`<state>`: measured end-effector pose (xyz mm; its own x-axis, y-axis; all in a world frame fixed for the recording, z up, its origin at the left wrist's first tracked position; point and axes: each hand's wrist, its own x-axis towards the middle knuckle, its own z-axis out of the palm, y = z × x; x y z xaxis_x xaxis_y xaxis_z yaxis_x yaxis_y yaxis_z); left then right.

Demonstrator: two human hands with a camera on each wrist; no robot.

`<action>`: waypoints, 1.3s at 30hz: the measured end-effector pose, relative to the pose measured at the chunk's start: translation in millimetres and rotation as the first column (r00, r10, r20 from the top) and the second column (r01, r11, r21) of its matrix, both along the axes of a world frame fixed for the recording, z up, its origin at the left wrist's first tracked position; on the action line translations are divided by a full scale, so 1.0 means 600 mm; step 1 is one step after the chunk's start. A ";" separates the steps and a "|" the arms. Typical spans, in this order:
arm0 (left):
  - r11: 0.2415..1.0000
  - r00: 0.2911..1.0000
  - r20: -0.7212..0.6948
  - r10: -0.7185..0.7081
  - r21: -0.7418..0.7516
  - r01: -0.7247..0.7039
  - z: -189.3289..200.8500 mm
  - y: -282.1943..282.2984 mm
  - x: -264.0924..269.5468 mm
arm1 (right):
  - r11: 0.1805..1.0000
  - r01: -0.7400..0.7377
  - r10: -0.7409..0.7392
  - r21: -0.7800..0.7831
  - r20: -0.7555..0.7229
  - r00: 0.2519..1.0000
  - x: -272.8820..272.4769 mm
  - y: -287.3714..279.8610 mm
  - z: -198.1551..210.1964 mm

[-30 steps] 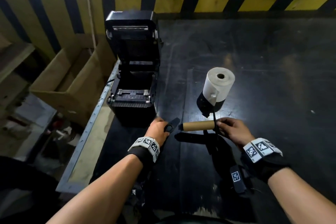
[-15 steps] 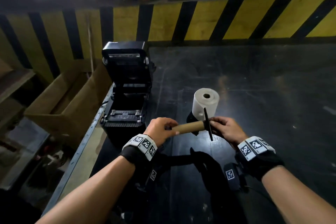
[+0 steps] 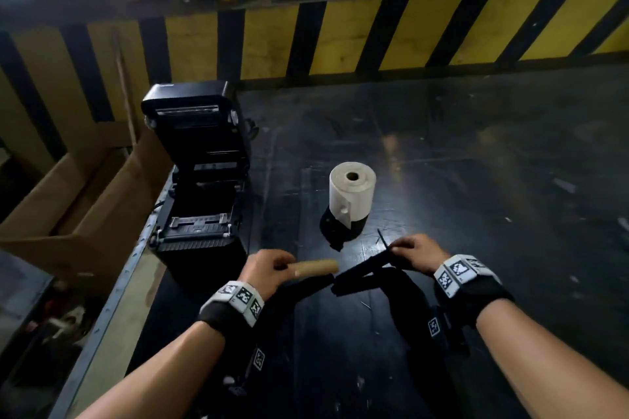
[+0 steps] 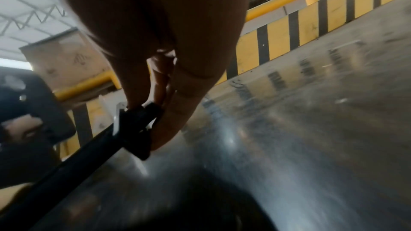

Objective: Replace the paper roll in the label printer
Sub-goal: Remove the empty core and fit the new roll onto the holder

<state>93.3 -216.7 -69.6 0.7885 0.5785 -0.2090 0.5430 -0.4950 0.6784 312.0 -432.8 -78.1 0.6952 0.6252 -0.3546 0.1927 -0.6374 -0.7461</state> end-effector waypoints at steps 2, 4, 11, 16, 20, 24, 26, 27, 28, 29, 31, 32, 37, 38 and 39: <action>0.997 0.991 -0.109 -0.078 0.019 0.081 -0.011 -0.023 0.001 | 0.989 -0.065 0.081 -0.133 0.114 0.990 -0.004 0.003 -0.018; 0.992 0.977 -0.179 -0.114 0.026 0.121 -0.022 -0.035 0.001 | 0.979 -0.070 0.098 -0.193 0.141 0.985 -0.009 0.006 -0.030; 0.989 0.971 -0.203 -0.127 0.049 0.140 -0.011 -0.022 0.023 | 0.964 -0.025 0.096 -0.266 0.260 0.961 0.007 0.032 0.000; 0.999 0.998 -0.052 -0.025 -0.021 0.024 0.020 0.011 0.088 | 0.996 -0.070 0.085 -0.050 0.433 0.897 0.040 0.105 0.088; 0.973 0.997 0.036 0.070 -0.224 -0.060 0.021 0.034 0.158 | 0.981 -0.169 0.196 -0.099 0.484 0.853 0.052 0.177 0.111; 0.902 0.985 0.052 0.165 -0.412 -0.129 0.007 0.038 0.212 | 0.946 -0.202 0.319 -0.255 0.605 0.730 0.043 0.220 0.091; 0.872 0.985 0.029 0.172 -0.468 -0.139 -0.003 0.036 0.228 | 0.946 -0.160 0.313 -0.283 0.658 0.685 0.036 0.227 0.083; 0.864 0.985 0.020 0.169 -0.484 -0.139 -0.010 0.035 0.233 | 0.948 -0.138 0.301 -0.285 0.673 0.676 0.035 0.229 0.079; 0.856 0.986 0.019 0.165 -0.499 -0.134 -0.018 0.033 0.237 | 0.950 -0.123 0.292 -0.286 0.680 0.673 0.036 0.231 0.073; 0.849 0.987 0.021 0.161 -0.513 -0.128 -0.024 0.032 0.240 | 0.950 -0.119 0.291 -0.289 0.681 0.672 0.037 0.231 0.071; 0.838 0.988 0.027 0.153 -0.534 -0.115 -0.027 0.026 0.245 | 0.947 -0.147 0.309 -0.287 0.679 0.666 0.043 0.233 0.067; 0.839 0.988 0.027 0.155 -0.531 -0.117 -0.028 0.024 0.247 | 0.942 -0.169 0.325 -0.289 0.669 0.669 0.047 0.233 0.066; 0.838 0.970 0.082 0.229 -0.524 -0.153 -0.018 0.029 0.251 | 0.980 -0.193 0.188 -0.044 0.515 0.836 0.076 0.214 0.075; 0.839 0.962 0.109 0.249 -0.520 -0.158 -0.015 0.032 0.250 | 0.987 -0.139 0.093 0.076 0.432 0.897 0.081 0.207 0.082; 0.835 0.955 0.129 0.268 -0.526 -0.163 -0.009 0.033 0.248 | 0.983 -0.069 0.009 0.169 0.331 0.944 0.084 0.199 0.091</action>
